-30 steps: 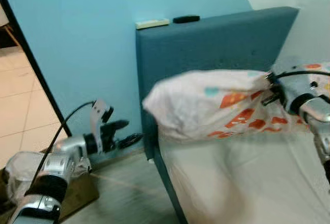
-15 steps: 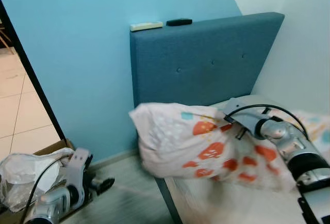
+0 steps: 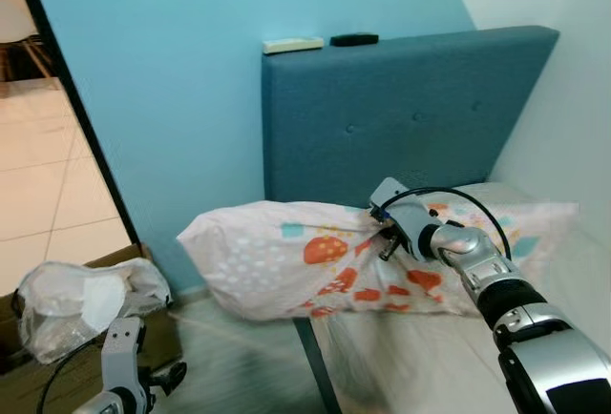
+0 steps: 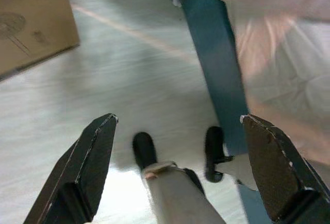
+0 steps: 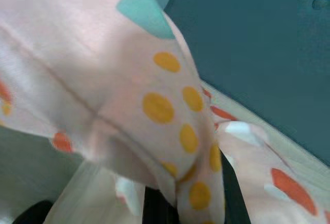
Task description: Clean up the room
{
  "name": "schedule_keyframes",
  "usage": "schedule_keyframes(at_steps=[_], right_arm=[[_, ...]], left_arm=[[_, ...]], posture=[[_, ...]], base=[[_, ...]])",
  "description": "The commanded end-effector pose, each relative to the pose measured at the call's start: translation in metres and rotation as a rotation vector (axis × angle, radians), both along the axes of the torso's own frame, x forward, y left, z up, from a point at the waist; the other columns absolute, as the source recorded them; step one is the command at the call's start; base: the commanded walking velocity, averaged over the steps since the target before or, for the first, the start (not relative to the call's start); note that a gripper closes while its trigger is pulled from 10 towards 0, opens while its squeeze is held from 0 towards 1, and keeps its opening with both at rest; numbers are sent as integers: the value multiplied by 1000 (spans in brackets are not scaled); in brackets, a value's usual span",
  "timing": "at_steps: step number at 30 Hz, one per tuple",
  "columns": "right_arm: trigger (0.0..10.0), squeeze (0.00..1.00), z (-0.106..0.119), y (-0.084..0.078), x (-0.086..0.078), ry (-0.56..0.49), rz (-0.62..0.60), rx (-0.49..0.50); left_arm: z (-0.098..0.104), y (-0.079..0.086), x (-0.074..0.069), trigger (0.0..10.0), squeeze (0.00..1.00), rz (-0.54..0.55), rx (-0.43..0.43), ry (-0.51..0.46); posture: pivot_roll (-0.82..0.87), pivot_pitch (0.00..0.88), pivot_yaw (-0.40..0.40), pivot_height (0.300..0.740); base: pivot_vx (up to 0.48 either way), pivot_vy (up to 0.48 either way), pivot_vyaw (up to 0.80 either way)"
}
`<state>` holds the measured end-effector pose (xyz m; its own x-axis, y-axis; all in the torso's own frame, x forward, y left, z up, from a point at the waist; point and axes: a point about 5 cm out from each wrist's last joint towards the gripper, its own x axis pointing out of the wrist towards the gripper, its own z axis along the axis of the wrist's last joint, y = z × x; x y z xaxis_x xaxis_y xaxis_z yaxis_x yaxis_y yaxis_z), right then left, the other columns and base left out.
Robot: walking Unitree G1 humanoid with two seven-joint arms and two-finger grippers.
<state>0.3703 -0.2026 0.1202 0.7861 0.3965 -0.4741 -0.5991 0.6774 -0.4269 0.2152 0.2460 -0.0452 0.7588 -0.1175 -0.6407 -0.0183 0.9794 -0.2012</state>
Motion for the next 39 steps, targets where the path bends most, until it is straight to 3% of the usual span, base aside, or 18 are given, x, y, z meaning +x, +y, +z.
schedule_keyframes(at_steps=[1, 12, 17, 28, 39], right_arm=[[10000, 0, 19, 4, 8, -86, 2, 50], [10000, 0, 48, -22, 18, -254, -172, 49], [10000, 0, 52, -24, 19, -278, -192, 53], [10000, 0, 68, -45, 21, -371, -339, 95], [10000, 0, 74, -51, 20, -402, -352, 86]], left_arm=[[-3, 0, -4, 10000, 0, -3, 15, 24], [-18, -8, -22, 10000, 0, 21, 25, 105], [-20, -8, -24, 10000, 0, 21, 28, 117], [-16, -14, -15, 10000, 0, -14, 36, 94], [-15, -20, -11, 10000, 0, -49, 41, 85]], posture=[[-39, 5, -56, 740], [-40, 0, -45, 740], [-38, 0, -42, 740], [-37, 0, -35, 740], [-37, 0, -35, 740]], base=[[247, 0, 513], [297, 0, 345], [310, 0, 0], [310, 0, 0], [290, 0, 0]])
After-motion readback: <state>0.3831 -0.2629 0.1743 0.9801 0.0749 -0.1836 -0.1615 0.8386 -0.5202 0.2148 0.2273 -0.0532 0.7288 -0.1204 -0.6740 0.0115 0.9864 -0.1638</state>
